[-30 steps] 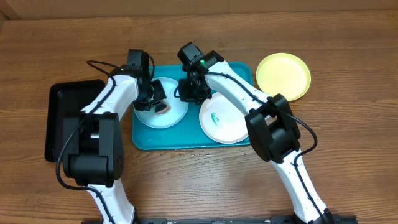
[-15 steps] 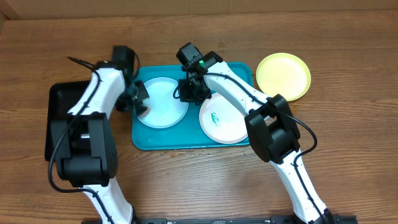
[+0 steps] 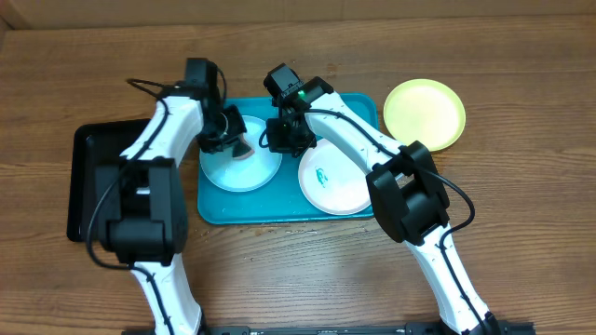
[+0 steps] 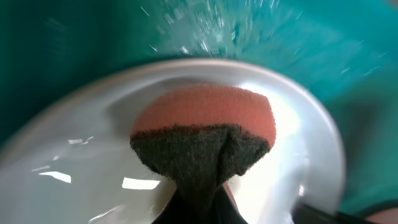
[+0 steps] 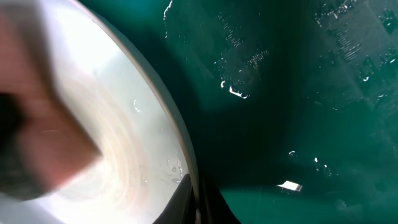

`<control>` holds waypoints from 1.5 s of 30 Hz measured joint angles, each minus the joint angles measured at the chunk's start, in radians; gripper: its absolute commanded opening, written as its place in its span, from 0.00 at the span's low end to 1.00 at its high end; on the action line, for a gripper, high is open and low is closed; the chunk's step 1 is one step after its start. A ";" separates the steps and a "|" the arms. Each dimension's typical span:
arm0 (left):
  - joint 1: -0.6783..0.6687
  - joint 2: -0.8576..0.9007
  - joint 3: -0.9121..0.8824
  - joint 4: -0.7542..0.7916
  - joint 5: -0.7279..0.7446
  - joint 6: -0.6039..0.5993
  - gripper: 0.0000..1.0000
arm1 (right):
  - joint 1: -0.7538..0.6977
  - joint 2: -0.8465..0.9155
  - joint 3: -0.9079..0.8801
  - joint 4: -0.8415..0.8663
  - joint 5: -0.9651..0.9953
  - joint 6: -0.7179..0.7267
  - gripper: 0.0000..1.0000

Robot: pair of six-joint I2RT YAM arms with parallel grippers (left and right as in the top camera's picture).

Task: Clean dirty plates on tray and stack at the side
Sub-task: 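Scrub the light blue plate with the sponge in the left gripper, then lift the light blue plate with the right gripper toward the yellow plate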

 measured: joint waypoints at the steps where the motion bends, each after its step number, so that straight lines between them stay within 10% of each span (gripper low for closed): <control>1: -0.003 0.011 0.000 0.003 0.001 0.000 0.04 | 0.000 0.000 0.000 0.000 0.001 0.000 0.04; 33: 0.189 -0.032 0.430 -0.550 -0.323 0.048 0.04 | 0.010 0.000 0.031 -0.008 0.036 -0.088 0.04; 45: 0.441 -0.091 0.366 -0.594 -0.322 0.011 0.04 | 0.153 -0.203 0.152 -0.076 0.701 -0.337 0.04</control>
